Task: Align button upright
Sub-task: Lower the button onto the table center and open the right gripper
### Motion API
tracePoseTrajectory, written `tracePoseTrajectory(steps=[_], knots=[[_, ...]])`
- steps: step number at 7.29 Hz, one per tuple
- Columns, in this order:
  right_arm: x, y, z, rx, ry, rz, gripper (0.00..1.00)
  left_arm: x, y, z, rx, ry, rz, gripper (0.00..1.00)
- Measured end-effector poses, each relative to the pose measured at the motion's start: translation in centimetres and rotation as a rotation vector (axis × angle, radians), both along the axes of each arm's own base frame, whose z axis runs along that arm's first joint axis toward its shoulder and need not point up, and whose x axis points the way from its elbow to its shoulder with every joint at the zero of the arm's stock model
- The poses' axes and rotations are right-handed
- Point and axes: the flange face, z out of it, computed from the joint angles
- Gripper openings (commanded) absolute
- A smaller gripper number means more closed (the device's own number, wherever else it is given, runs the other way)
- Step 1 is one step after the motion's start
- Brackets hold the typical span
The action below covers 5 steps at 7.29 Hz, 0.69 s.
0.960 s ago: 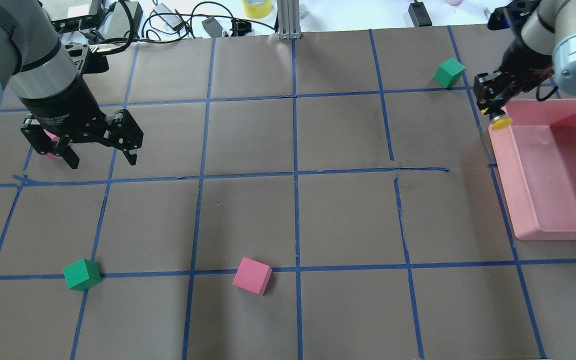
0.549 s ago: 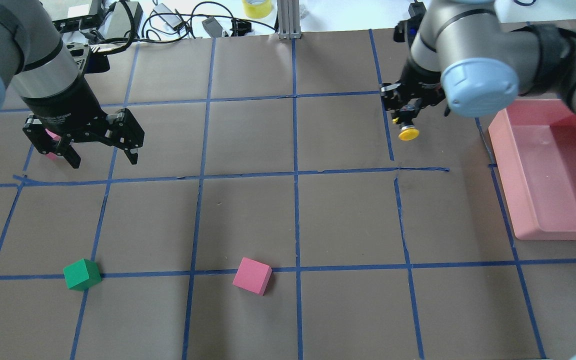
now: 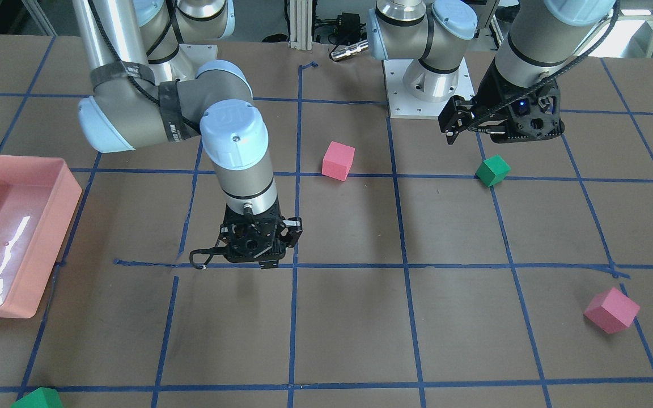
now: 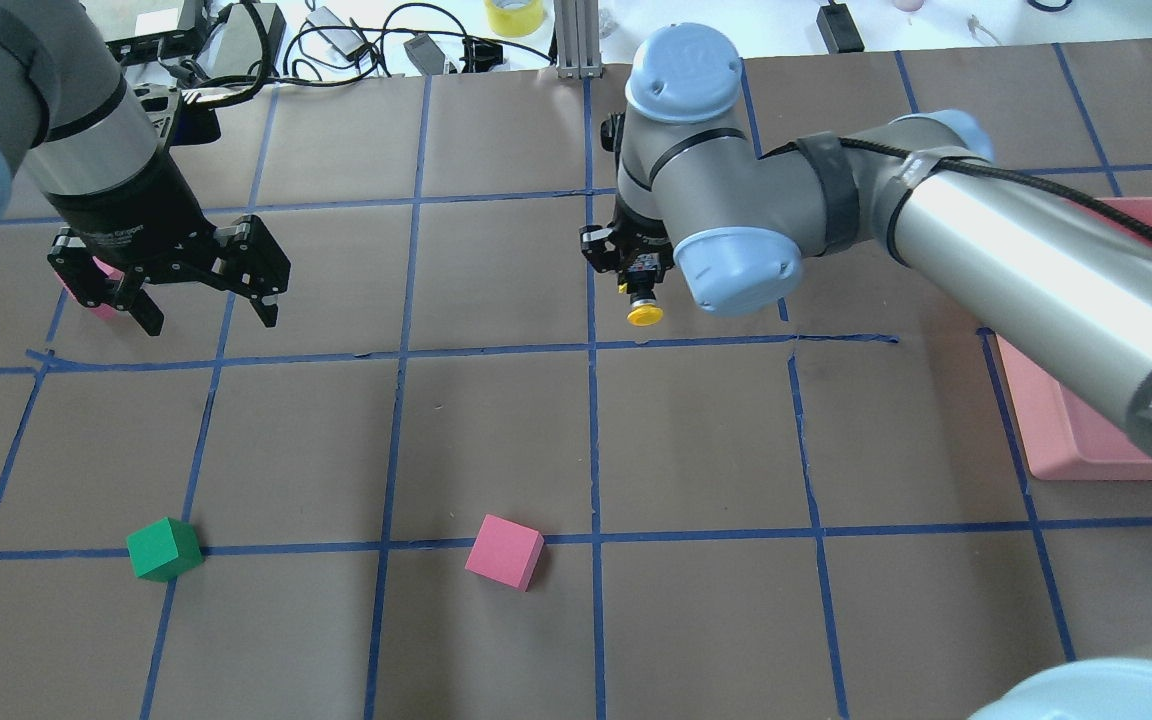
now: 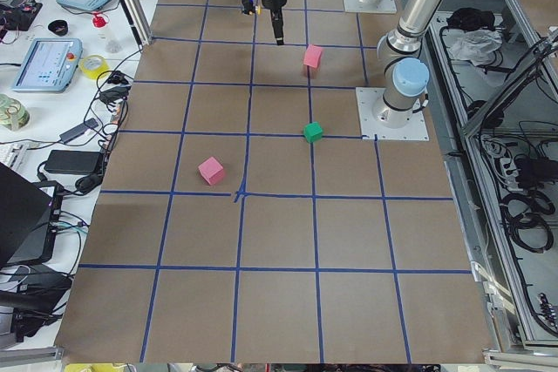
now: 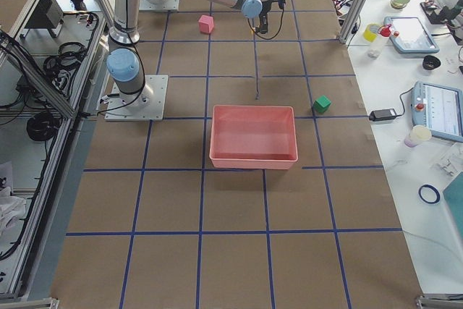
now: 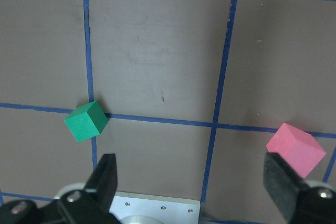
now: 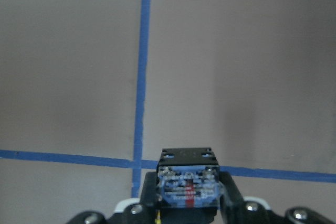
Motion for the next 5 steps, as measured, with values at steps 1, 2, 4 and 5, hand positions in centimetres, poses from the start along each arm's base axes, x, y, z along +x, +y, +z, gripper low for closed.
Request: tracePoseTrajectory(steps=[1,2,4,5], knots=[[2.0,0.4,-1.9,-0.002,-0.004,0.008,0.0,0.0,0.0,0.0,0.0,0.0,0.0,1.0],[3.1,0.6,-3.4,0.006,-0.007,0.007,0.0,0.0,0.0,0.0,-0.001,0.0,0.0,1.0],[4.2,0.5,-6.2,0.043,-0.034,0.008,0.0,-0.1,0.1,0.2,-0.006,0.001,0.0,1.0],[4.4,0.3,-7.1,0.048,-0.045,0.009,0.17,-0.1,0.1,0.2,-0.006,0.002,-0.001,1.0]])
